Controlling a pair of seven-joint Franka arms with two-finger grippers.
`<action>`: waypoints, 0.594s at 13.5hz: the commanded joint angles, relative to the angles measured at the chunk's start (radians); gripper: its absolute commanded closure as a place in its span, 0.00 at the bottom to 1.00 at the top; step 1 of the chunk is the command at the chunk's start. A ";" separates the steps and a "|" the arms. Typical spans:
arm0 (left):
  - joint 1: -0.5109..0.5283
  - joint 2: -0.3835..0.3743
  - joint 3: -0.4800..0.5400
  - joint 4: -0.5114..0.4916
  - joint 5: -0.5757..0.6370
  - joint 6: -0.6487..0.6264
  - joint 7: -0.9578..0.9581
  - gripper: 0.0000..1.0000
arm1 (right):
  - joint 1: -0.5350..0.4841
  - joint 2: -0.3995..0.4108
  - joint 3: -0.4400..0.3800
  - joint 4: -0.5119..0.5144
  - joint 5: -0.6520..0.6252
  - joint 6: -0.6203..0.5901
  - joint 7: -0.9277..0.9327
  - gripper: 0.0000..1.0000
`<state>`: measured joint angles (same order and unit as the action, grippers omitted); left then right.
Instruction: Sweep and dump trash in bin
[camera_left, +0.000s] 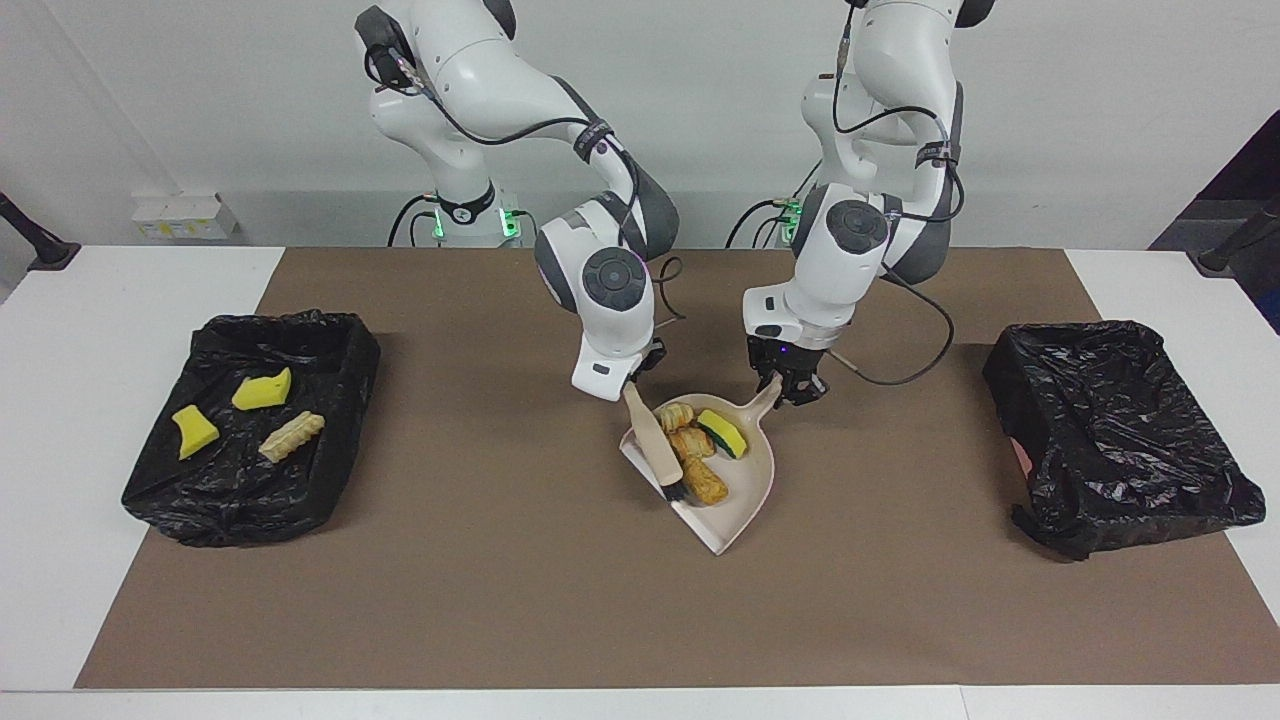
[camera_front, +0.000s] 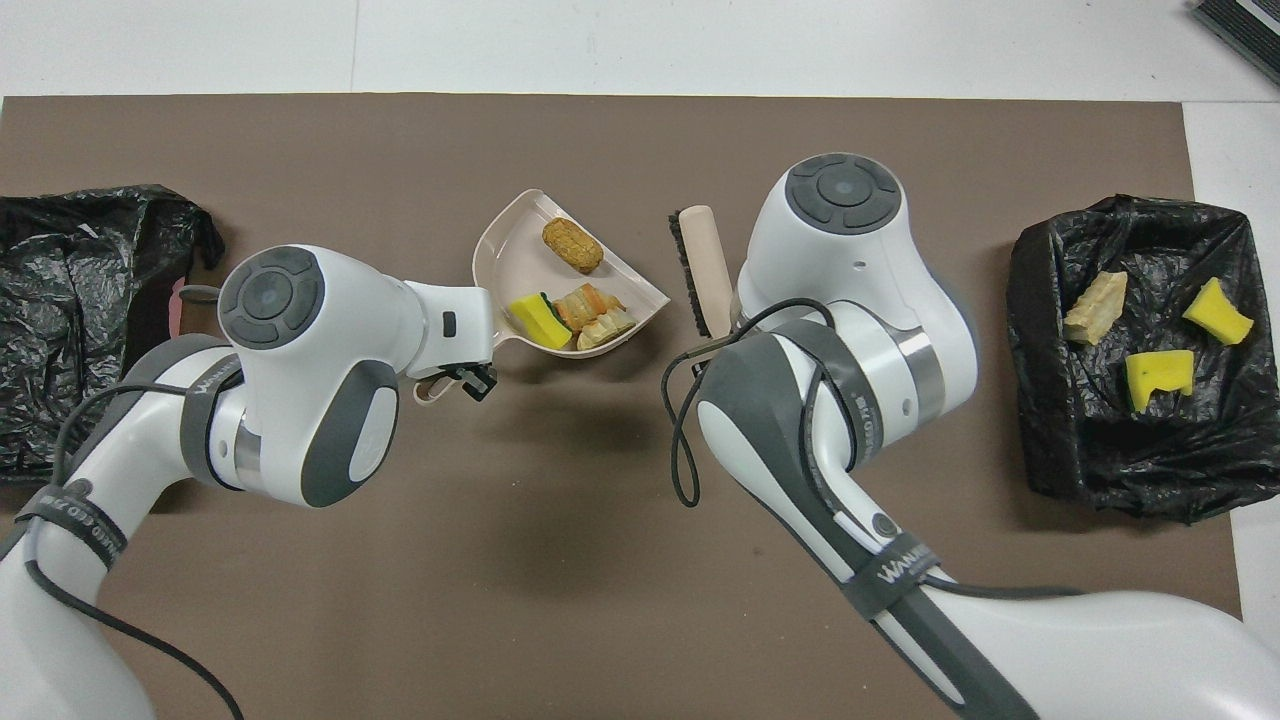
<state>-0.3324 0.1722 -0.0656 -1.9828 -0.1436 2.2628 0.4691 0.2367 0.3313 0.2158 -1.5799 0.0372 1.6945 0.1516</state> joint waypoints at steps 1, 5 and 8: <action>0.032 -0.068 -0.002 -0.033 -0.011 0.001 -0.004 1.00 | 0.015 -0.066 0.005 -0.032 0.006 -0.062 0.092 1.00; 0.143 -0.123 -0.002 -0.027 -0.011 0.012 0.011 1.00 | 0.064 -0.167 0.014 -0.215 0.082 0.024 0.284 1.00; 0.228 -0.145 0.000 -0.005 -0.010 -0.002 0.020 1.00 | 0.128 -0.164 0.016 -0.227 0.128 -0.009 0.337 1.00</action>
<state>-0.1487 0.0616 -0.0586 -1.9818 -0.1436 2.2623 0.4742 0.3359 0.2018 0.2308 -1.7594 0.1201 1.6761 0.4446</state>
